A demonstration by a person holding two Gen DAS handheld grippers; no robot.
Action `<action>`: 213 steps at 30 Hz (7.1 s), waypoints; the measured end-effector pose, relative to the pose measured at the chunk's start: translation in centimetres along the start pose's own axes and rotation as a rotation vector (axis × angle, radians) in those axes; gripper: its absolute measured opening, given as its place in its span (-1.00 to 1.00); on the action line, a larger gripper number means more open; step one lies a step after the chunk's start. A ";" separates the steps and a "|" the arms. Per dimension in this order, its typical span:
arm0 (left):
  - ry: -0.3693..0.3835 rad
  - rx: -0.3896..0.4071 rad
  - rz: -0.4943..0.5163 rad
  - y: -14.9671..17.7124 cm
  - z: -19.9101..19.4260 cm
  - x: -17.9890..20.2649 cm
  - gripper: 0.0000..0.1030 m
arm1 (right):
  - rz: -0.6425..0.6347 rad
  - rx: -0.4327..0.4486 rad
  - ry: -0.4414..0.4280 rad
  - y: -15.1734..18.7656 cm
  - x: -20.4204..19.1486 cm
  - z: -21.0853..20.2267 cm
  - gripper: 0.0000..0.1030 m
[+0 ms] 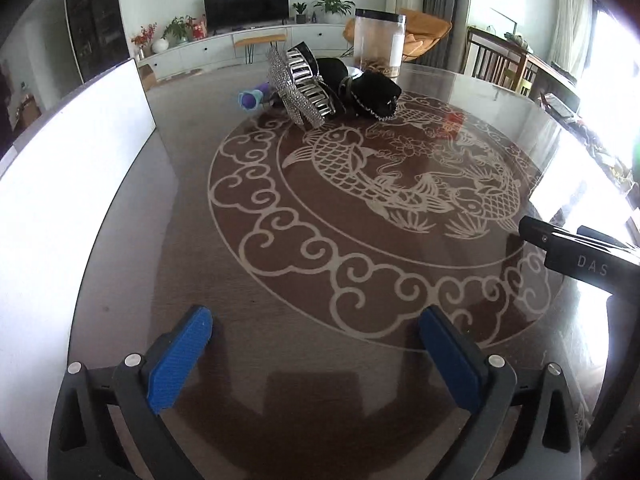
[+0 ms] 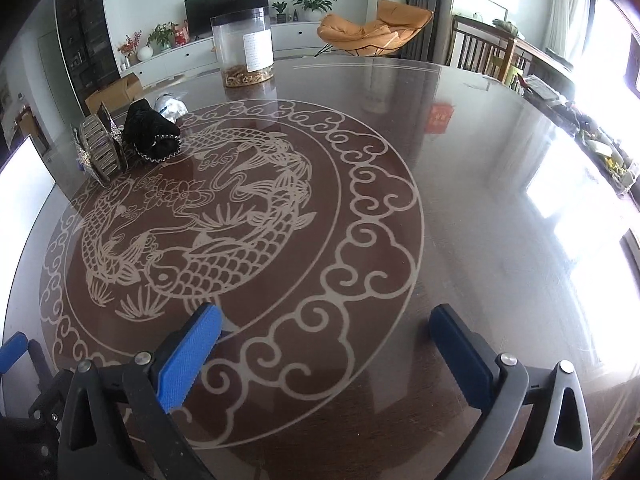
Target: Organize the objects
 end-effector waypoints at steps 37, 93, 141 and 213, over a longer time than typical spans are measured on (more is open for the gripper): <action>0.000 -0.002 0.001 -0.1 -0.1 0.1 1.00 | 0.000 0.000 -0.001 0.0 0.0 0.0 1.00; -0.001 -0.002 0.001 -0.1 -0.1 0.1 1.00 | -0.001 0.001 -0.001 0.0 0.0 0.0 1.00; 0.030 -0.054 -0.004 -1.1 0.6 -0.1 1.00 | -0.001 0.001 -0.001 0.0 0.0 0.0 1.00; 0.223 0.042 -0.178 -3.6 -0.4 -2.3 0.58 | -0.002 0.001 -0.002 0.0 0.1 0.0 1.00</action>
Point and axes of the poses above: each gripper's, at about its wrist camera, not at the fingertips, and z roughly the way its jaws point, x to its right, y to its underside, the point moved 5 cm from there along z, roughly the way its jaws point, and after that the axes turned 15 degrees about x, right-handed, at the moved point
